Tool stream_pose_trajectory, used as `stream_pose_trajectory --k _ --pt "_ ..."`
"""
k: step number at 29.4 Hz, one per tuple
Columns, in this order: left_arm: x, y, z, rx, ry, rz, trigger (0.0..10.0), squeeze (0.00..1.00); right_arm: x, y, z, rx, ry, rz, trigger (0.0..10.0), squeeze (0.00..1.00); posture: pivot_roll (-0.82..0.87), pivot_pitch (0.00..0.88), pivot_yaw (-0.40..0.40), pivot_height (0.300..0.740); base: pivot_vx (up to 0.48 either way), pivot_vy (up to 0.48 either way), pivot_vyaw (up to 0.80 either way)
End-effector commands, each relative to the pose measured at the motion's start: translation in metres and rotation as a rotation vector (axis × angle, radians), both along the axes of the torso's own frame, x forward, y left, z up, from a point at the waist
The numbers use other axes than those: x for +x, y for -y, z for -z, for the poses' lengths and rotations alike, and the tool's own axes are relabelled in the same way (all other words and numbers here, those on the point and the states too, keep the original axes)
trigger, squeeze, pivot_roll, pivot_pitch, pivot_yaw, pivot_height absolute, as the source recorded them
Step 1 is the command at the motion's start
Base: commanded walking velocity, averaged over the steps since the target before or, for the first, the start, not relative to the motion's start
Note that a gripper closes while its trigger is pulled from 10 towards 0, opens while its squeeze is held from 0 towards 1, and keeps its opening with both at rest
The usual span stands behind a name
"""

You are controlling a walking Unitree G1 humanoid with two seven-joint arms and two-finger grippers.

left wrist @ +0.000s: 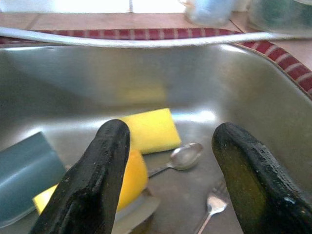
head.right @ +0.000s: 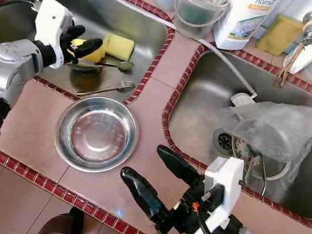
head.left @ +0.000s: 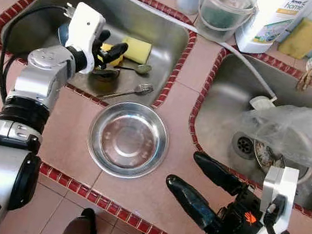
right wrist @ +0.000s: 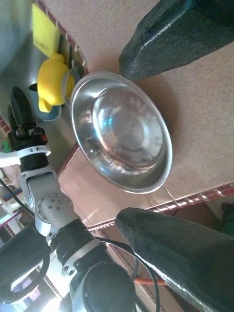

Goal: Kitchen organization

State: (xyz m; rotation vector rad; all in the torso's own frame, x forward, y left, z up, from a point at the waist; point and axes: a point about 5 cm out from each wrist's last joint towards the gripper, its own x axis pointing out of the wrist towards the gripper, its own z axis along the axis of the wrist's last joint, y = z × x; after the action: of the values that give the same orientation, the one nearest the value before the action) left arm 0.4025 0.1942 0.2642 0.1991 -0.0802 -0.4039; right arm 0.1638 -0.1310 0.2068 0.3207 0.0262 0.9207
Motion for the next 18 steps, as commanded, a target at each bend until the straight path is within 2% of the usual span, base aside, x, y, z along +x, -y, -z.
stream_pose_trajectory --k 1,2,6,11,16,17,18 --pt "0.000 -0.006 -0.009 -0.003 0.028 -0.026 10.0 0.00 0.001 0.000 0.003 0.002 -0.004 0.004 10.0 0.00 0.02 0.301 -0.075 0.740 0.000 0.000 0.00" --pt "-0.002 -0.010 -0.013 -0.032 0.028 -0.035 10.0 0.00 0.004 0.000 0.003 0.009 0.003 0.015 10.0 0.00 0.02 0.290 -0.071 0.740 0.000 0.000 0.00" --pt "-0.004 -0.013 -0.016 -0.051 0.021 -0.032 10.0 0.00 0.007 0.000 0.003 0.016 0.008 0.024 10.0 0.00 0.03 0.281 -0.068 0.740 0.000 0.000 0.00" --pt "-0.016 -0.022 -0.014 -0.118 -0.042 -0.035 10.0 0.00 0.019 -0.001 0.006 0.028 0.027 0.042 10.0 0.00 0.06 0.248 -0.059 0.740 0.000 0.000 0.00" --pt "-0.022 -0.023 -0.013 -0.116 -0.061 -0.017 10.0 0.00 0.024 0.001 0.009 0.025 0.035 0.058 10.0 0.00 0.08 0.227 -0.060 0.740 0.000 0.000 0.00" --pt "-0.030 -0.024 -0.008 -0.099 -0.095 -0.006 10.0 0.00 0.032 0.004 0.012 0.022 0.039 0.099 10.0 0.00 0.09 0.210 -0.065 0.740 0.000 0.000 0.00" --pt "-0.030 -0.024 -0.008 -0.099 -0.095 -0.006 10.0 0.00 0.032 0.004 0.012 0.022 0.039 0.099 10.0 0.00 0.09 0.210 -0.065 0.740 0.000 0.000 0.00"
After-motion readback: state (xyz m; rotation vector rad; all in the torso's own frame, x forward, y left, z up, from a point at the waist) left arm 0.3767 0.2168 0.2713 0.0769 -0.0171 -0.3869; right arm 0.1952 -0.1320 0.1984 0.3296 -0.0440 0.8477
